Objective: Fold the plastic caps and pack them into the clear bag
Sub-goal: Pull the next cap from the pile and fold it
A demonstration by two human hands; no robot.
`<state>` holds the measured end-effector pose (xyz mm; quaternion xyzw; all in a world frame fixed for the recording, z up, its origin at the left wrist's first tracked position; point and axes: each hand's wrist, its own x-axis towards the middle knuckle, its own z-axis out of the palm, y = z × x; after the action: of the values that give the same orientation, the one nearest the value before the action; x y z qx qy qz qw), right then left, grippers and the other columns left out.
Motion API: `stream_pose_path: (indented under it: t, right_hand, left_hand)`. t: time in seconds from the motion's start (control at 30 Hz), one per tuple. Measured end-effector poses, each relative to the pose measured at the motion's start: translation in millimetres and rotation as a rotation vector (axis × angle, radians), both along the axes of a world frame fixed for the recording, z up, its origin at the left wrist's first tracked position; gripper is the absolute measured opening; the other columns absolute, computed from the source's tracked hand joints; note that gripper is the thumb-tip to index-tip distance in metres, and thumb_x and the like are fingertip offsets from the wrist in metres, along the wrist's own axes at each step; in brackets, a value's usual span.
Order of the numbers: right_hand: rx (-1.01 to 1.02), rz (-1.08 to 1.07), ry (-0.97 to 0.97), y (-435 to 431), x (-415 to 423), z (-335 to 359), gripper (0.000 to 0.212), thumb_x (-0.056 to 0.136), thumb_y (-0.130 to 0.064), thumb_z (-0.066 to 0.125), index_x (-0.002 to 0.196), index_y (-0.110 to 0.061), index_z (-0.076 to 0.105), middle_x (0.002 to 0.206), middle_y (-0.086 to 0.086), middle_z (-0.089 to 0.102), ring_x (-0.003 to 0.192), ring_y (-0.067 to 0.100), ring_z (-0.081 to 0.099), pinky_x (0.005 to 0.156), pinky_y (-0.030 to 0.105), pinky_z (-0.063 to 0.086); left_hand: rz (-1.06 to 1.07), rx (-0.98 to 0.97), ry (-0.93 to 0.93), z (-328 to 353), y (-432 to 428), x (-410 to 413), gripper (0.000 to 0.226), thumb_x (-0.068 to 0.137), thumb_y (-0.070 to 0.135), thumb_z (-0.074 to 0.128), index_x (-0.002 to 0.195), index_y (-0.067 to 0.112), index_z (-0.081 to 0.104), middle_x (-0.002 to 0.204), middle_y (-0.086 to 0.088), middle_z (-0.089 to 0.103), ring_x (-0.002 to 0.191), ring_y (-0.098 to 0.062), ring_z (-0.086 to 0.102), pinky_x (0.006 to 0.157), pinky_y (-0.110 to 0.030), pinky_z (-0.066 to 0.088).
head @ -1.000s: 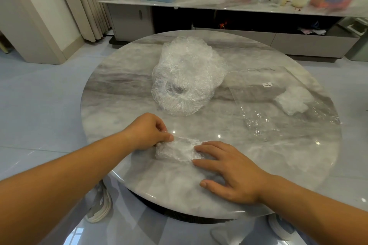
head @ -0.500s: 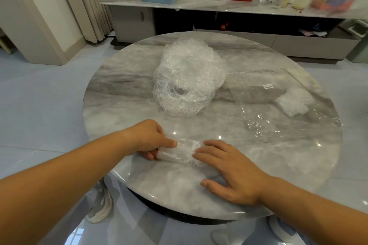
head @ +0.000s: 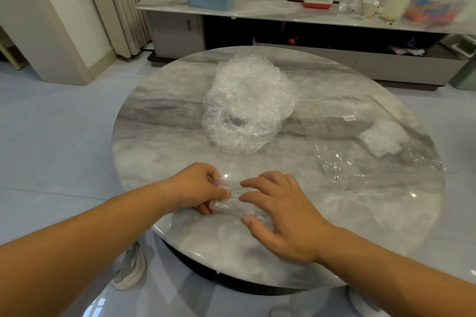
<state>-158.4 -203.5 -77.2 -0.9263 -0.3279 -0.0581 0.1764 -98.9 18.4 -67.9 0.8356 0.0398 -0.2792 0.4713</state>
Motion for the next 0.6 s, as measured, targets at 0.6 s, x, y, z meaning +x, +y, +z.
stream_pose_path:
  t: [0.6]
  right_hand:
    - [-0.111,0.066,0.245,-9,-2,-10,0.050,0.097,-0.060,0.040,0.138,-0.035,0.053,0.124,-0.007,0.045,0.115,0.013,0.042,0.101,0.031,0.034]
  left_hand:
    - [0.084,-0.428,0.176,15,-21,-9,0.023,0.097,0.026,0.064,0.103,0.003,0.066,0.084,-0.012,0.070,0.065,-0.019,0.065,0.059,-0.028,0.055]
